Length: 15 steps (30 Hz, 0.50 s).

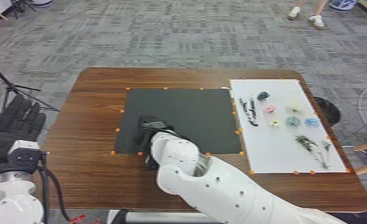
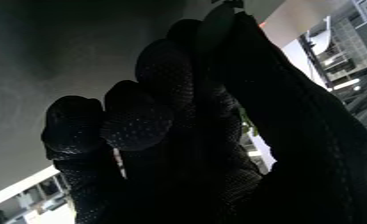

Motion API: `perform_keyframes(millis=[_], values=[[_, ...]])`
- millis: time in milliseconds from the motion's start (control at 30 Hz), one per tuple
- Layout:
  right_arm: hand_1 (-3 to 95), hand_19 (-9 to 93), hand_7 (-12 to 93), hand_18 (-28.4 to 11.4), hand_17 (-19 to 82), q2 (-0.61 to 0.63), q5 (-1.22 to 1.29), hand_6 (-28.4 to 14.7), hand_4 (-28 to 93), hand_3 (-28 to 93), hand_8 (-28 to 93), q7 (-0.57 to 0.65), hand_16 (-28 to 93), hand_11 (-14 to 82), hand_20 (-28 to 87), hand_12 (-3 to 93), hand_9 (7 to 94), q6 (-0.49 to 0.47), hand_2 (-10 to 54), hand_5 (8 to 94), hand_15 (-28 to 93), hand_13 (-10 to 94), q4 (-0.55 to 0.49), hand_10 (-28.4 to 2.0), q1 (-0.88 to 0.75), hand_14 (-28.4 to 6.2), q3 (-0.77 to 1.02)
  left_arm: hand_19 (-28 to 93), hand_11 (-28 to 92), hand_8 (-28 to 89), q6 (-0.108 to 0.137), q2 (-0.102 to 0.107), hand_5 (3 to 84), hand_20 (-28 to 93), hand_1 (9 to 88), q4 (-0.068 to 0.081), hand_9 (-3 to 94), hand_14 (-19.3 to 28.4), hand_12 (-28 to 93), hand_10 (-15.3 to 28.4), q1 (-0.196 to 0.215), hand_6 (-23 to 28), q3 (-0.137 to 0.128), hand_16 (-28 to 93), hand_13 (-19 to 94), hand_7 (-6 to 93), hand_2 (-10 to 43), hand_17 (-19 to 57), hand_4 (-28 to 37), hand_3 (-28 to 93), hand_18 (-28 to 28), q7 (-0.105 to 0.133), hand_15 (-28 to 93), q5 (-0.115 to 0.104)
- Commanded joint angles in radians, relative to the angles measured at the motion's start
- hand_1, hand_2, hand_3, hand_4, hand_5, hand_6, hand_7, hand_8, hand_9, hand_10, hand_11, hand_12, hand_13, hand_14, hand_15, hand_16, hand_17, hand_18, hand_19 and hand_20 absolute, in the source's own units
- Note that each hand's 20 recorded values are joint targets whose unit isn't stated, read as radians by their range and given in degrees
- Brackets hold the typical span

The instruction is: Arrange flowers

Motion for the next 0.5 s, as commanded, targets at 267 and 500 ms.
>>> perform_keyframes(millis=[267,500], values=[[38.6,93,55,-25.8,49,0.001,-0.137,-3.5,-25,73,13,-0.02,50,51.8,42,46.8,72.5,0.021,-9.5,65.2,71,73,0.032,-15.5,0.004,-13.2,-0.017,24,23,-10,0.032,0.005,41.2,11,21.1,0.0,28.7,12.4,8,14.0,-0.014,8.3,0.022,-4,20,14.4,14.9,-5.4,-28.3,75,10.7,0.006,25,0.049],[31.2,93,58,-25.9,50,0.014,-0.156,-5.2,-25,76,-15,-0.041,50,51.7,43,46.4,72.6,0.032,-9.5,65.4,71,73,0.021,-15.7,0.0,-12.8,-0.019,24,23,-10,0.02,0.004,41.2,11,21.1,-0.002,28.6,12.4,9,13.9,-0.007,8.4,0.02,-4,20,14.5,14.8,-5.4,-28.3,75,10.8,0.02,25,0.004]])
